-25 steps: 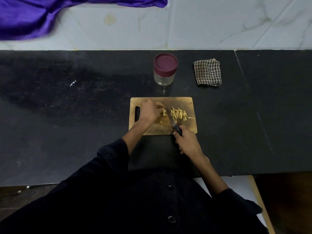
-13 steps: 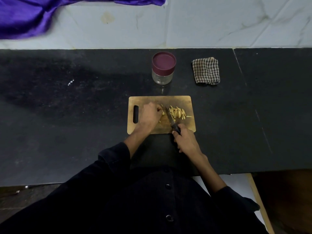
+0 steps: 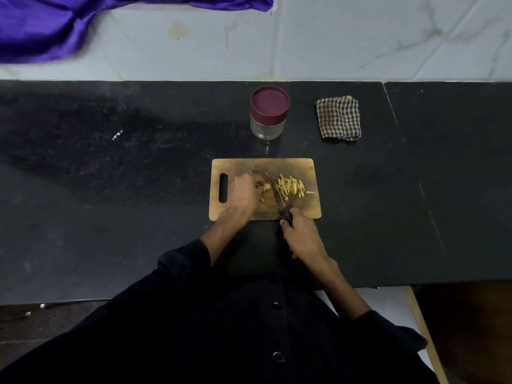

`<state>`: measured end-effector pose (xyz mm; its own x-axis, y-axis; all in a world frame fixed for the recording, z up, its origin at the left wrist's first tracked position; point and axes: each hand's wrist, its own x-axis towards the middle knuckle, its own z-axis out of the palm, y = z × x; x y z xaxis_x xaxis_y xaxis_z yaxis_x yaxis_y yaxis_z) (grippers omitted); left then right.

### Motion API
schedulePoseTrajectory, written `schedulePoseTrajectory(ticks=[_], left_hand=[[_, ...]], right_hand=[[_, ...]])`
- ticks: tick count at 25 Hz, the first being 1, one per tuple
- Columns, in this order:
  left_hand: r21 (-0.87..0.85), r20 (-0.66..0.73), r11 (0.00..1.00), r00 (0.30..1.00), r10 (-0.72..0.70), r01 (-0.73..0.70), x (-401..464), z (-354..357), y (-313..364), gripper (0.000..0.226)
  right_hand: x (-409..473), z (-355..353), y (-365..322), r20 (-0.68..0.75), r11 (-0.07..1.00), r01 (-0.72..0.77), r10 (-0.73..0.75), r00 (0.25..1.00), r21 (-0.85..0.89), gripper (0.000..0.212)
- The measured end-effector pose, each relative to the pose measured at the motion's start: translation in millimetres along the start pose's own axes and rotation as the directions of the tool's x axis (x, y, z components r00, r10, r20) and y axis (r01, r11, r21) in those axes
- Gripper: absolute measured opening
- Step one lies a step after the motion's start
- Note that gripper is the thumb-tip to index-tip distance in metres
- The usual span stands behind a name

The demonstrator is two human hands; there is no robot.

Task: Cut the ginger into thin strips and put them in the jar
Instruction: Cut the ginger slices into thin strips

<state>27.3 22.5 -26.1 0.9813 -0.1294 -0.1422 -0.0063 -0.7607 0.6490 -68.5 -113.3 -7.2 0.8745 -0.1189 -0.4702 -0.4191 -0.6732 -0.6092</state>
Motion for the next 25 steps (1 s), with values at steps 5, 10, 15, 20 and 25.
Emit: schedulePoseTrajectory(ticks=[5, 10, 15, 20, 25], left_hand=[[0.048, 0.04, 0.999, 0.999, 0.025, -0.027, 2, -2, 0, 0.015], [0.052, 0.067, 0.996, 0.995, 0.075, -0.079, 3, -9, 1, 0.022], [0.037, 0.014, 0.994, 0.995, 0.099, -0.1, -3, -7, -1, 0.021], [0.03, 0.005, 0.997, 0.998, 0.07, -0.07, -9, 1, 2, 0.016], [0.163, 0.0, 0.982, 0.996, 0.095, -0.094, -10, 3, 9, 0.017]], right_hand=[[-7, 5, -3, 0.061, 1.0, -0.031, 0.031, 0.998, -0.005, 0.021], [-16, 4, -7, 0.129, 0.993, -0.063, 0.05, 0.99, 0.1, 0.016], [-15, -1, -4, 0.093, 0.994, -0.065, 0.057, 0.994, 0.088, 0.014], [-15, 0, -2, 0.07, 0.998, -0.044, 0.04, 0.997, 0.049, 0.015], [-14, 1, -2, 0.072, 0.999, -0.038, 0.035, 0.997, 0.029, 0.015]])
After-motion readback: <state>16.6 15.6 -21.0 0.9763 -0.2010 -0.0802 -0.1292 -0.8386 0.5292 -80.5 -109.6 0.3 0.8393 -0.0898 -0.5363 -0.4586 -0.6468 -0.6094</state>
